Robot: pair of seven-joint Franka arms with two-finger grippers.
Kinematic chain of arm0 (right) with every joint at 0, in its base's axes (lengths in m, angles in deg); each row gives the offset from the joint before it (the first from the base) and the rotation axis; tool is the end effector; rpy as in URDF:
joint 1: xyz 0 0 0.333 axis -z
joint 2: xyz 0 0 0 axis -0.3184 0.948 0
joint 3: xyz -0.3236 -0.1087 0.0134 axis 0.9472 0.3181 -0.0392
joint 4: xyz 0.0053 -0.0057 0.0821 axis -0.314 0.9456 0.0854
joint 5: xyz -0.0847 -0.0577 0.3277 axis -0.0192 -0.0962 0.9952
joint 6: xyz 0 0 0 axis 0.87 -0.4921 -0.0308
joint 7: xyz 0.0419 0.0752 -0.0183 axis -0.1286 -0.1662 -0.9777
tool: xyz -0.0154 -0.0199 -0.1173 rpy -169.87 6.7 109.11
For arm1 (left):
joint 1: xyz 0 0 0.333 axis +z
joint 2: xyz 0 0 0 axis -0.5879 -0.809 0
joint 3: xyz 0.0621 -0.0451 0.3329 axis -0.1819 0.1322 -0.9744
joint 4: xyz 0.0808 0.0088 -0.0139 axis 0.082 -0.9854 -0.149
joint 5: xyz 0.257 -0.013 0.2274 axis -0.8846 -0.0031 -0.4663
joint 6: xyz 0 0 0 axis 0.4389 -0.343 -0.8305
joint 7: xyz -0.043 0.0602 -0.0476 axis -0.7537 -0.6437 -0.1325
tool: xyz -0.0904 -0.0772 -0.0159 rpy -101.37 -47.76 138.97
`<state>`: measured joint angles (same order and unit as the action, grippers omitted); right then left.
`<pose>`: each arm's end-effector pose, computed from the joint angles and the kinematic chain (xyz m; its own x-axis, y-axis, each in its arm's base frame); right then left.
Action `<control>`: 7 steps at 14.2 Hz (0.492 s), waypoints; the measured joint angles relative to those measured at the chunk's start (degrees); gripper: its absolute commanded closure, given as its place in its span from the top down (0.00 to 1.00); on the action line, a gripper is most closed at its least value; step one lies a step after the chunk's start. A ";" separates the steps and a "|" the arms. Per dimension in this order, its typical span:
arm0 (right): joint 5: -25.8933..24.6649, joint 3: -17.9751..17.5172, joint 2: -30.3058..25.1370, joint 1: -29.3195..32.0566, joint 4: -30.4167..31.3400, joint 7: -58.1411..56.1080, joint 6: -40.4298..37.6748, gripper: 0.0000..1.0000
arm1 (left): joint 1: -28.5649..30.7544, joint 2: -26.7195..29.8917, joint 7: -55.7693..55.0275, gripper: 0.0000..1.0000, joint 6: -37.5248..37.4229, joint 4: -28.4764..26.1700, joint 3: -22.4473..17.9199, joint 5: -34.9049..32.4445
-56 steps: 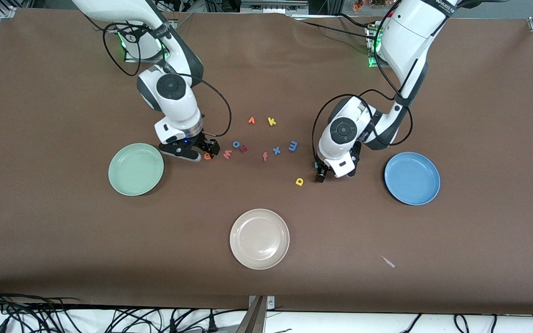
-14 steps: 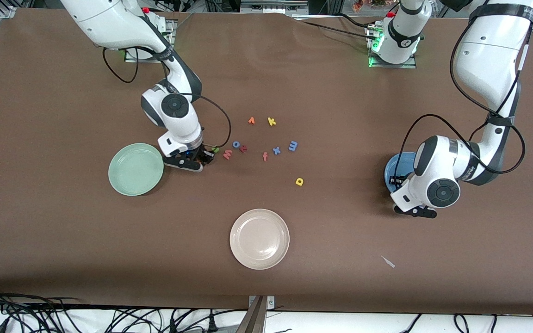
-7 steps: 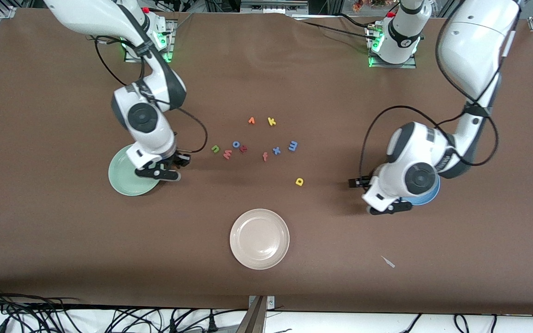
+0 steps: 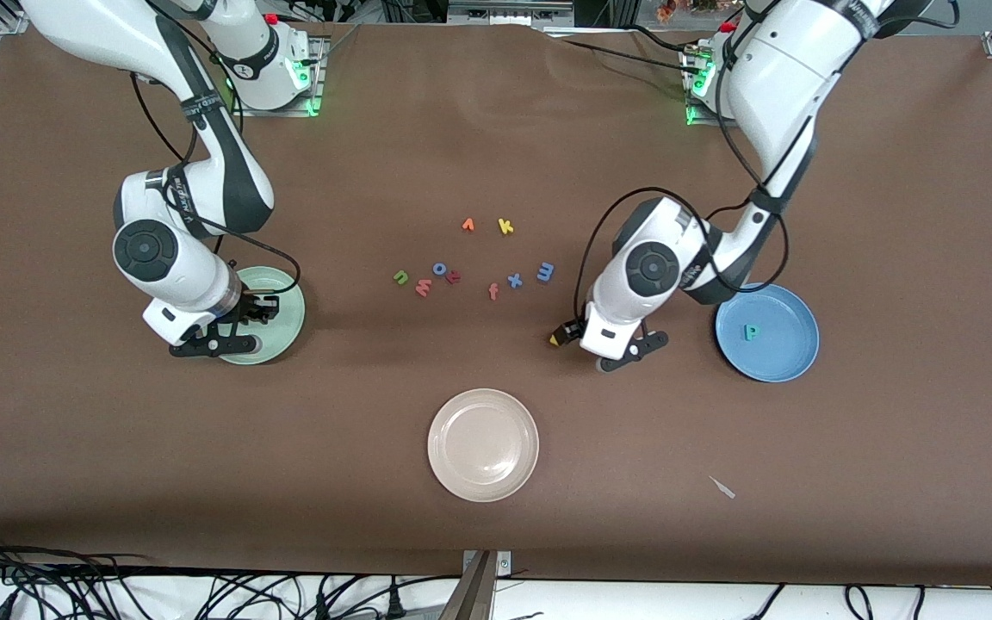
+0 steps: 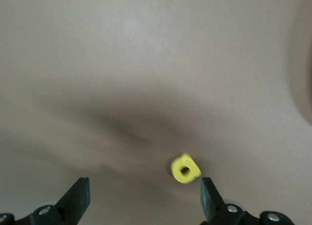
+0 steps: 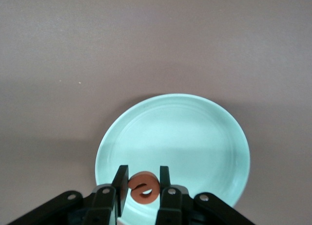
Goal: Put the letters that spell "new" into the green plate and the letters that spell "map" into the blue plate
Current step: 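Release the orange letter on the green plate while the left gripper reaches the yellow letter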
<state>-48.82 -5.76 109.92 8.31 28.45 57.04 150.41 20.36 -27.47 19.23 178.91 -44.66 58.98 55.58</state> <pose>0.5701 0.1081 0.3144 0.9932 0.1116 -0.0339 0.1140 -0.9901 0.0820 0.5680 -0.3344 0.2458 0.8639 0.4893 -0.1195 0.4992 -0.8633 0.0736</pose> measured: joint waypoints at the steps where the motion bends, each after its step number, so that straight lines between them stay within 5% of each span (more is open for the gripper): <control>1: 0.00 0.19 -0.01 -0.04 2.29 -0.40 3.36 0.31 | -1.24 -0.47 -2.31 1.00 0.50 0.00 -0.30 -0.17; 3: 0.00 0.75 -0.03 -0.07 5.63 -0.91 7.54 0.63 | -3.01 -1.37 -6.01 1.00 1.25 0.26 -0.83 -1.31; 7: 0.00 0.99 -0.82 -0.12 6.36 -0.96 8.28 0.65 | -5.74 -4.12 -9.83 1.00 1.48 3.76 -3.23 -2.11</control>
<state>-48.82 -4.77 109.10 8.19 34.81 56.08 158.69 14.61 -31.59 9.40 180.39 -40.91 55.75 53.47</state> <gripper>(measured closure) 0.392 0.000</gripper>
